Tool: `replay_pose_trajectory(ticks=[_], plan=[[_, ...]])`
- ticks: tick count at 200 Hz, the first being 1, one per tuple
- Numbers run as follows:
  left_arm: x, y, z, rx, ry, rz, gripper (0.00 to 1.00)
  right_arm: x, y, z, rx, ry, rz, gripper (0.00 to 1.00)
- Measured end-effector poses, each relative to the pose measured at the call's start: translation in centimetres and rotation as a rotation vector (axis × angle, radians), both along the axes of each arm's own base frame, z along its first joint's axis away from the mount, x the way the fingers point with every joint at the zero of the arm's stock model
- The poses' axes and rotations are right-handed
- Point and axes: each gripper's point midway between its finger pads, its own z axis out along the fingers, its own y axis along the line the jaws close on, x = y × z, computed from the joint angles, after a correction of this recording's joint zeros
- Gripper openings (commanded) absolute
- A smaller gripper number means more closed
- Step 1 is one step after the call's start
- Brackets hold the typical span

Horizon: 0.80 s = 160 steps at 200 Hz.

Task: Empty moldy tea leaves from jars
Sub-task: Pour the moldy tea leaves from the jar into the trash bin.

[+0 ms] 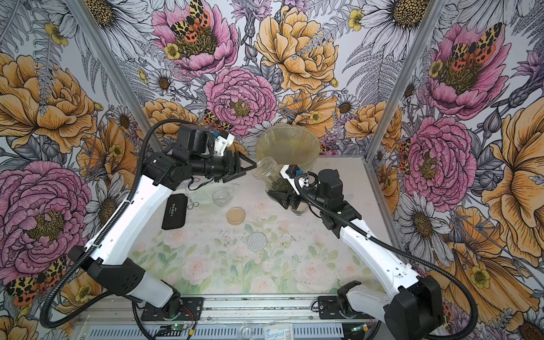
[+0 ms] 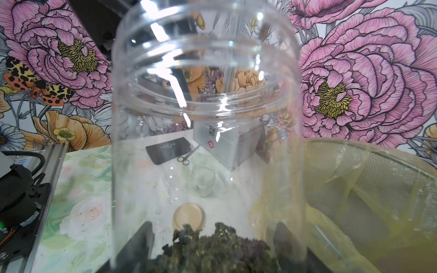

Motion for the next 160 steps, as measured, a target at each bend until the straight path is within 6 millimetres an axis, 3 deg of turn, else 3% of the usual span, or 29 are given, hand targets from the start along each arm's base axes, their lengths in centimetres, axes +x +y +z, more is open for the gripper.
replay_pose_trajectory(ticks=[62,93,121,137,160], plan=[[0.0,-1.1,-1.4,0.0,0.067,-0.019,0.49,-0.2,0.2,-0.1,-0.007,-0.013,0.025,0.33],[0.0,-1.1,-2.6,0.006,0.125,0.001,0.34,-0.2,0.2,0.0,-0.015,-0.036,0.028,0.36],[0.4,-1.0,-2.7,-0.013,0.159,0.023,0.14,-0.2,0.2,-0.1,-0.03,-0.063,0.033,0.39],[0.5,-0.8,-2.8,-0.018,0.173,0.027,0.0,-0.2,0.3,-0.1,-0.042,-0.087,0.038,0.42],[1.0,-0.2,-3.7,-0.006,0.224,0.035,0.0,-0.1,0.3,0.3,-0.038,-0.11,0.044,0.56]])
